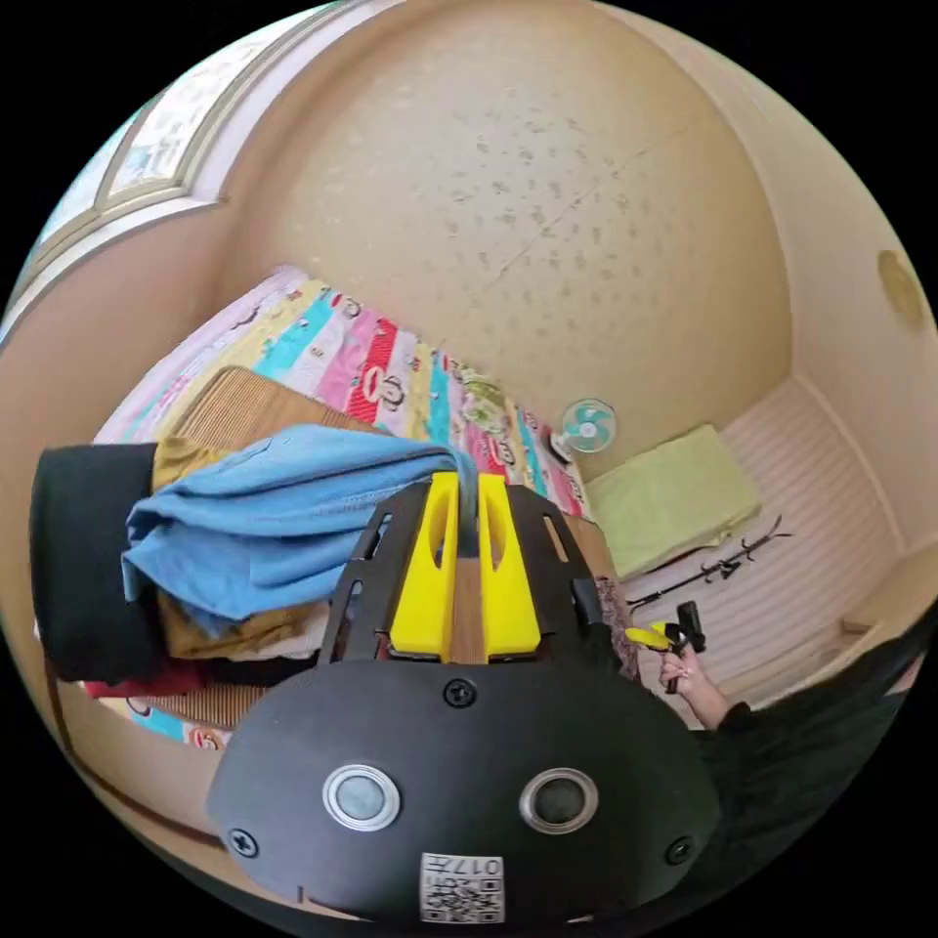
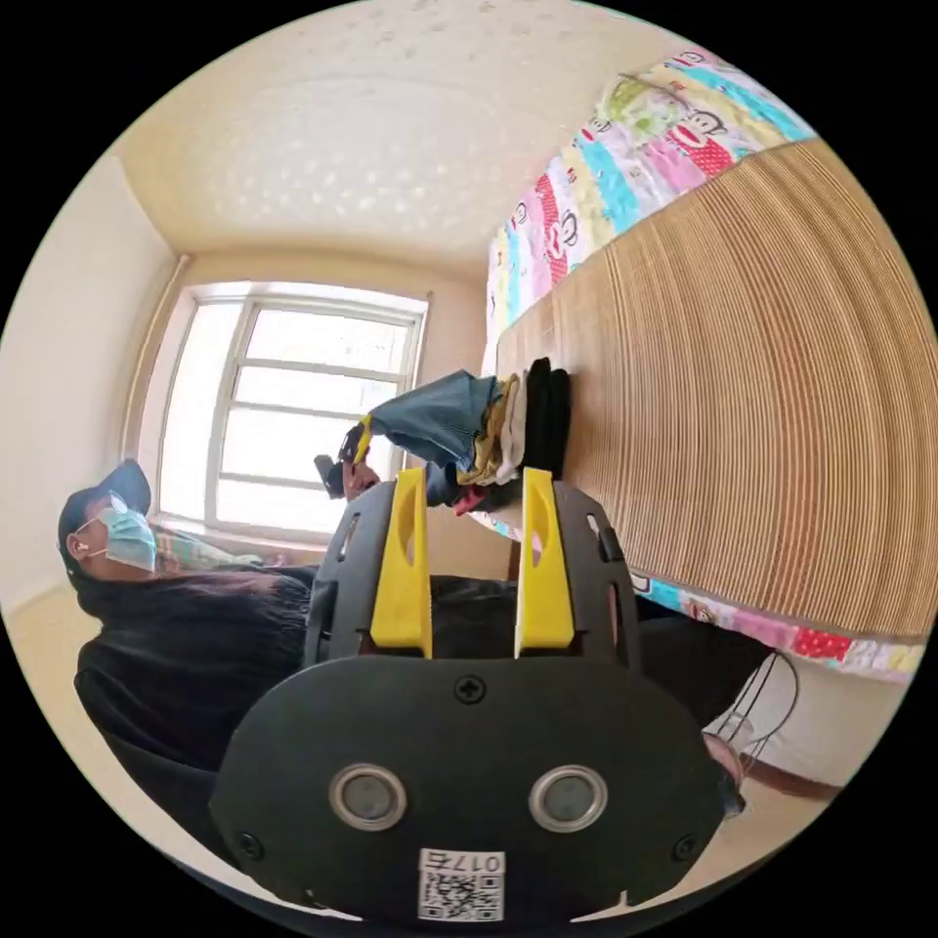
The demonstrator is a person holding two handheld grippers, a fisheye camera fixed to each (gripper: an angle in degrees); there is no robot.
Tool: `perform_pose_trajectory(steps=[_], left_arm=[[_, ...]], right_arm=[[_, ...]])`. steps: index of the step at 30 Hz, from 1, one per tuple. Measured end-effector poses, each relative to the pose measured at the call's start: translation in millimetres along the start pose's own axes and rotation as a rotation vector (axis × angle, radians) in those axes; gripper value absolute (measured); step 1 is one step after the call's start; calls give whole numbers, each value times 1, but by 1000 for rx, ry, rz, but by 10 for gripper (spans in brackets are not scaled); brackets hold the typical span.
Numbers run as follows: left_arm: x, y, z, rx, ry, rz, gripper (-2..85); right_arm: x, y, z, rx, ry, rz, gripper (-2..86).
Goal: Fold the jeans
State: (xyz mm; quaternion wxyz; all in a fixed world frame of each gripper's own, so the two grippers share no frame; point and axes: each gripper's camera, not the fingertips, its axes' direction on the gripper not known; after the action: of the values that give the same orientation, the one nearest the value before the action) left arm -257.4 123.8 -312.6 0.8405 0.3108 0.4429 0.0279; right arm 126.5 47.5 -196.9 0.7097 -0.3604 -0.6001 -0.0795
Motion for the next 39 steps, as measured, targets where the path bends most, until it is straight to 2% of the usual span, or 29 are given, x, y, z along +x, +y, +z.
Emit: perform_pose_trajectory(steps=[2, 5, 9, 11, 13, 15, 18, 21, 24, 27, 29, 32, 34, 37, 39], left_arm=[[68, -4, -22, 34, 224, 144, 40], [142, -3, -43, 56, 392, 277, 40], [214, 6, -58, 36, 586, 373, 41], [255, 13, -64, -22, 668, 466, 42], [275, 19, -64, -71, 652, 525, 46], [283, 22, -64, -92, 612, 527, 61], [268, 26, -75, -58, 645, 499, 101], [228, 31, -85, -18, 667, 383, 130], [176, 42, -72, -80, 691, 146, 156], [125, 68, -34, -177, 794, -142, 202], [96, 96, 22, -328, 973, -394, 256], [73, 124, 84, -326, 1235, -698, 269], [63, 127, 107, -246, 1294, -800, 267], [52, 110, 135, -209, 1243, -828, 248], [48, 98, 151, -192, 1248, -826, 181]], right_arm=[[-41, -10, 62, -123, -47, -207, 158], [-95, -4, 132, -208, 20, -454, 183], [-158, 34, 187, -121, 301, -747, 177], [-178, 57, 203, -23, 463, -831, 124], [-181, 66, 199, 23, 449, -824, 31], [-177, 73, 182, 84, 347, -818, 13], [-166, 78, 144, 156, 177, -806, 5], [-157, 81, 109, 220, -6, -839, 2], [-159, 82, 95, 254, -34, -910, 2], [-172, 88, 90, 265, -145, -1041, 2], [-186, 101, 90, 247, -256, -1168, 3], [-192, 124, 97, 173, -375, -1327, 5], [-185, 136, 102, 97, -449, -1385, 7], [-162, 156, 113, -48, -491, -1431, 11], [-143, 168, 119, -120, -439, -1419, 13]])
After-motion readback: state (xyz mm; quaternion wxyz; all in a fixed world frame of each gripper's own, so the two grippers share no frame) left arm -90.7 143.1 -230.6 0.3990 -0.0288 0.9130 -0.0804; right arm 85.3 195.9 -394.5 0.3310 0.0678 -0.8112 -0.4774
